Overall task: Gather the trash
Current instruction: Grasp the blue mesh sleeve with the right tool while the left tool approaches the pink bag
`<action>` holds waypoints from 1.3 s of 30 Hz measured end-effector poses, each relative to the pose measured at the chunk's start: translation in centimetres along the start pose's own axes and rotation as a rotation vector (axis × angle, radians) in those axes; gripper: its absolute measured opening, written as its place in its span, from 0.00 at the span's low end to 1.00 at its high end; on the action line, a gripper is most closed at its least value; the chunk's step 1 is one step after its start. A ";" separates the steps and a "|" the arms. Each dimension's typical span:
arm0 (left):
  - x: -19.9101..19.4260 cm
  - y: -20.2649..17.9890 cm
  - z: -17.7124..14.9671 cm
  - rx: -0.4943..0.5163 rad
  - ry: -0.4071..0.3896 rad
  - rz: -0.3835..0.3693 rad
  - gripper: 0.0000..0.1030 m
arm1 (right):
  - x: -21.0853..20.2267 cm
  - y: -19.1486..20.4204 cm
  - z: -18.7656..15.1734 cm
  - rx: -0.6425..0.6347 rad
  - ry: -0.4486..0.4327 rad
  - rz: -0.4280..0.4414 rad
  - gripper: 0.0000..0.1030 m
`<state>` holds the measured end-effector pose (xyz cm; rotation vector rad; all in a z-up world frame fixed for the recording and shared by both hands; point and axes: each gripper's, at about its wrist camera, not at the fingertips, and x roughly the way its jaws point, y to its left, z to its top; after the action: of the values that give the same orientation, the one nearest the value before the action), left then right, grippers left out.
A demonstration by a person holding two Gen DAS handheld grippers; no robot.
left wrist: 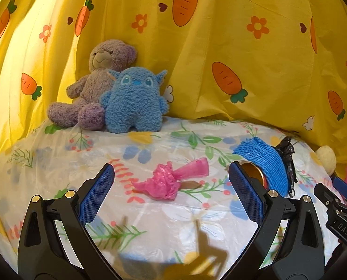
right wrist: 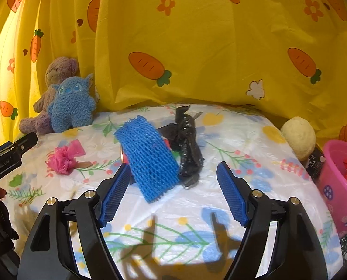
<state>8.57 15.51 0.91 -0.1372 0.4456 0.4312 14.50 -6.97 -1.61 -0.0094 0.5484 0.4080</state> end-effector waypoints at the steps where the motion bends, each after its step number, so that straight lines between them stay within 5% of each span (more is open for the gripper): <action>1: 0.2 0.2 0.1 0.004 0.000 0.010 0.94 | 0.7 0.4 0.2 -0.002 0.015 0.014 0.73; 17: 6.2 1.0 -0.4 0.010 0.133 -0.041 0.94 | 8.1 1.9 -0.3 -0.035 0.163 0.073 0.62; 27: 10.3 1.4 -1.2 -0.013 0.250 -0.042 0.91 | 8.7 2.2 -0.4 -0.053 0.186 0.101 0.25; 39: 13.2 3.1 -2.0 -0.134 0.362 -0.106 0.47 | 6.3 1.5 -0.2 -0.035 0.109 0.100 0.15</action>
<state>17.24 22.76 -6.90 -0.3711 0.7613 0.3315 18.67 -3.26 -4.85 -0.0384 0.6512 0.5173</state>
